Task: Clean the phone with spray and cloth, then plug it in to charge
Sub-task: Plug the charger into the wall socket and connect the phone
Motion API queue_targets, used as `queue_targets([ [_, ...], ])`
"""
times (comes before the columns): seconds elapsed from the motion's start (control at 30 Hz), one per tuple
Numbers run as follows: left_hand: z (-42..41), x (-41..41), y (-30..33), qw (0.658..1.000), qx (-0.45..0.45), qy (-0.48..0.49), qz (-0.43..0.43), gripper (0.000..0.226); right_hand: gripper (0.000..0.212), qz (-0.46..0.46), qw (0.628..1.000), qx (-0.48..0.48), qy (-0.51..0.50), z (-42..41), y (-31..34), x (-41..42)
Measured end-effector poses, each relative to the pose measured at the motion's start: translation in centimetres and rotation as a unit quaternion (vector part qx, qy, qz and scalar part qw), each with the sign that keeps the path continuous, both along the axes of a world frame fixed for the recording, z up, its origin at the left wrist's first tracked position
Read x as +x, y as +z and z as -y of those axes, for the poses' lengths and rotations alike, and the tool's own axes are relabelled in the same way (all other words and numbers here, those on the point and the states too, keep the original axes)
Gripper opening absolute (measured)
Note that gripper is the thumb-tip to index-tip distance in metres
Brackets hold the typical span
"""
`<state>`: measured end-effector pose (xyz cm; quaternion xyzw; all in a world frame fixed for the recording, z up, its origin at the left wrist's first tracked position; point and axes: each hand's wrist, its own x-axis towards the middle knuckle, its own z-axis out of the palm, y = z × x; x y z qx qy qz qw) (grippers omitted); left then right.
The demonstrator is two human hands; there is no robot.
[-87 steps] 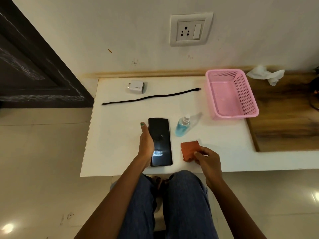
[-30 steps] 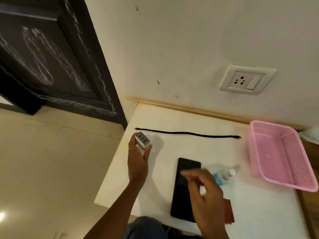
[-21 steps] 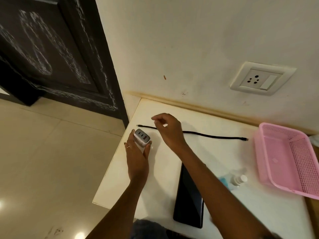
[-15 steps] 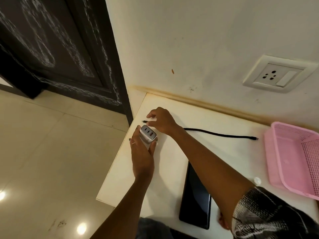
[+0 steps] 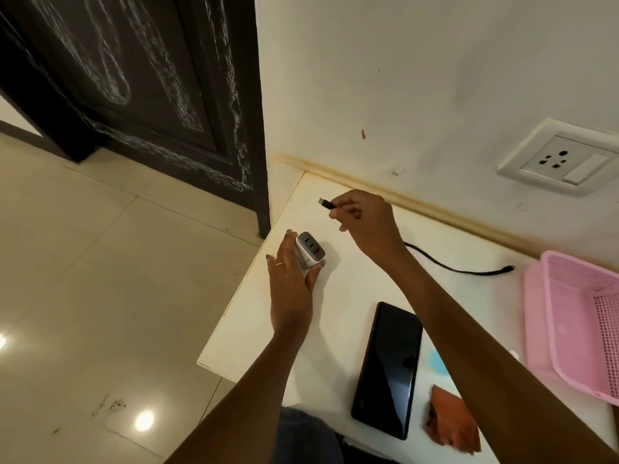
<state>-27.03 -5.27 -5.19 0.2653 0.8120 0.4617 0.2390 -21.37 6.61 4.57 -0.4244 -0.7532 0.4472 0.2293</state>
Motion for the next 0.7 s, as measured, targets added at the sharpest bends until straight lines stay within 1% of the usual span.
queue_targets([
  [0.07,0.0,0.1,0.1,1.000,-0.008,-0.004,-0.004,0.077,0.011,0.032,0.998,0.048,0.024,1.4,0.7,1.0],
  [0.13,0.1,0.1,0.2,1.000,-0.015,-0.004,-0.007,0.077,0.013,0.081,0.988,0.119,0.054,2.8,0.9,1.8],
  [0.23,0.1,0.2,0.2,1.000,-0.009,-0.012,-0.022,0.076,0.016,0.159,0.956,0.233,0.084,4.3,0.7,2.6],
  [0.33,0.2,0.2,0.1,0.999,-0.011,-0.017,-0.041,0.073,0.016,0.230,0.918,0.304,0.106,4.9,0.0,2.9],
  [0.47,0.2,0.2,0.1,0.997,-0.012,-0.022,-0.072,0.073,0.014,0.251,0.904,0.334,0.096,5.4,-0.3,2.7],
  [0.53,0.1,0.0,0.1,0.996,-0.009,-0.025,-0.081,0.072,0.016,0.244,0.901,0.347,0.088,5.5,-0.5,2.5],
  [0.7,0.0,-0.1,-0.1,0.996,-0.013,-0.027,-0.087,0.071,0.020,0.273,0.886,0.365,0.084,5.7,-0.8,2.2],
])
